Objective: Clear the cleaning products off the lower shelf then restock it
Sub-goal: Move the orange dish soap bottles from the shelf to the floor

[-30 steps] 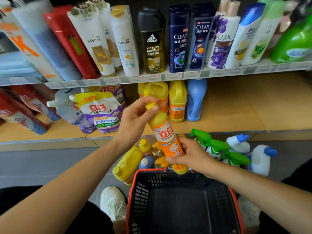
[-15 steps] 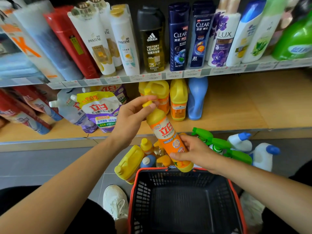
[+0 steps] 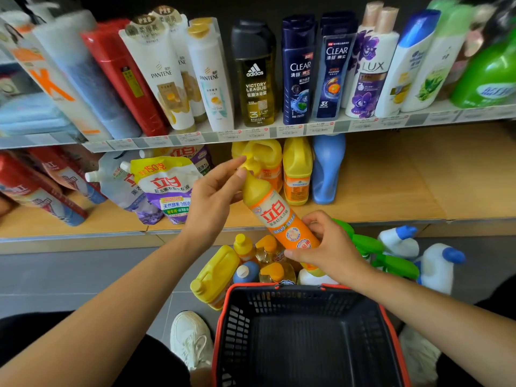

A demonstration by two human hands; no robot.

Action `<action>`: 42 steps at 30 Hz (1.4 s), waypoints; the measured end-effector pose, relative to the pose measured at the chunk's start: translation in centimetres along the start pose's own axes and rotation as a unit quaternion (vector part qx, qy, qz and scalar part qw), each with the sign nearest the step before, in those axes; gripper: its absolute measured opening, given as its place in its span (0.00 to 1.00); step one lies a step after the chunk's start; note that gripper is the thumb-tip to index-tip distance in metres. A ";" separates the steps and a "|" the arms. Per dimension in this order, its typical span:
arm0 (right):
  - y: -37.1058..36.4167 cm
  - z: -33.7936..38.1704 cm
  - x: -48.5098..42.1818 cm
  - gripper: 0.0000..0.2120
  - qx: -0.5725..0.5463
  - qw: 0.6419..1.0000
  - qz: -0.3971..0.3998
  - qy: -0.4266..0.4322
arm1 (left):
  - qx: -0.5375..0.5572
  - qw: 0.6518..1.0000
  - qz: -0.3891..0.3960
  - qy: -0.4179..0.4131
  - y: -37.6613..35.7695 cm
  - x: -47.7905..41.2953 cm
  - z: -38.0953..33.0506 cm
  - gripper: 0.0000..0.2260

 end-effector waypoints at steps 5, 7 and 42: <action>1.1 1.5 -0.3 0.31 -0.022 0.998 0.060 0.013 | 0.015 0.998 0.008 0.061 0.8 -0.6 1.9 0.17; 1.1 2.2 -0.3 0.36 -0.004 0.993 0.118 0.027 | 0.035 0.996 -0.024 0.081 1.6 -0.7 2.4 0.18; 2.6 7.3 1.1 0.26 -0.081 0.976 0.004 0.200 | -0.014 0.990 0.144 0.000 -4.9 2.6 -2.4 0.18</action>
Point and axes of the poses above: each hand's wrist, its own x-axis away from the middle knuckle, its own y-axis out of the back of the hand, z = x × y, the point moved 6 cm from there along -x, towards the middle knuckle, and after that the axes turned 3 degrees about z, right-handed, at the moved point
